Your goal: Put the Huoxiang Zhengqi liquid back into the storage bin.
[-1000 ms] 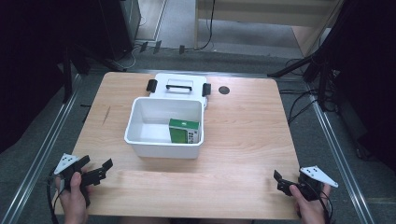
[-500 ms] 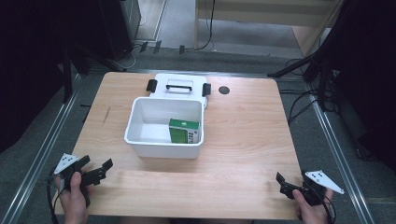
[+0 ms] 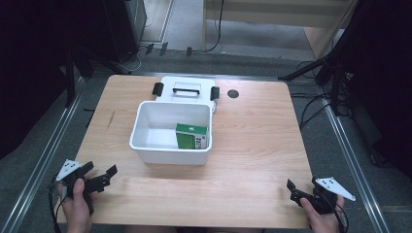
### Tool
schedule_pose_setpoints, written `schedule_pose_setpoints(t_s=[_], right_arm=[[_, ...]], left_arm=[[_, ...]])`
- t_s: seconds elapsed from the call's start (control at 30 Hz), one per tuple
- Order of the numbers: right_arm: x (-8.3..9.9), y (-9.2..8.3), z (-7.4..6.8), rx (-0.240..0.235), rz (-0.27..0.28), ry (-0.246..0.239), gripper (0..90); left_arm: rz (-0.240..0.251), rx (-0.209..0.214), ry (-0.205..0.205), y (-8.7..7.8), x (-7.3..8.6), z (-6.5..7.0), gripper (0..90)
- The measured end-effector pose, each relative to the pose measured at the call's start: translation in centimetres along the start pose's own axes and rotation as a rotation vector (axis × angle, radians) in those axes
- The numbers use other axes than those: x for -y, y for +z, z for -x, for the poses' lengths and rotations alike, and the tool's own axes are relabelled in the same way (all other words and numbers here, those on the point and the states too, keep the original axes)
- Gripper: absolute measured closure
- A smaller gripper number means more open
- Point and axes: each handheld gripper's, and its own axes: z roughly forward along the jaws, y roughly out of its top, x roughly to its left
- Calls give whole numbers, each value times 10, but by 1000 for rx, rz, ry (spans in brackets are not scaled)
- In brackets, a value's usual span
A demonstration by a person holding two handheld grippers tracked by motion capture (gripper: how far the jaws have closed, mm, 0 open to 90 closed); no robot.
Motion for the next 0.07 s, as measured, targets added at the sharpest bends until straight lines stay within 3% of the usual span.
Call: schedule_pose_setpoints(t_s=[0.07], right_arm=[[0,0,0,-2,-2,0,55]], left_arm=[[0,0,0,0,0,0,0]])
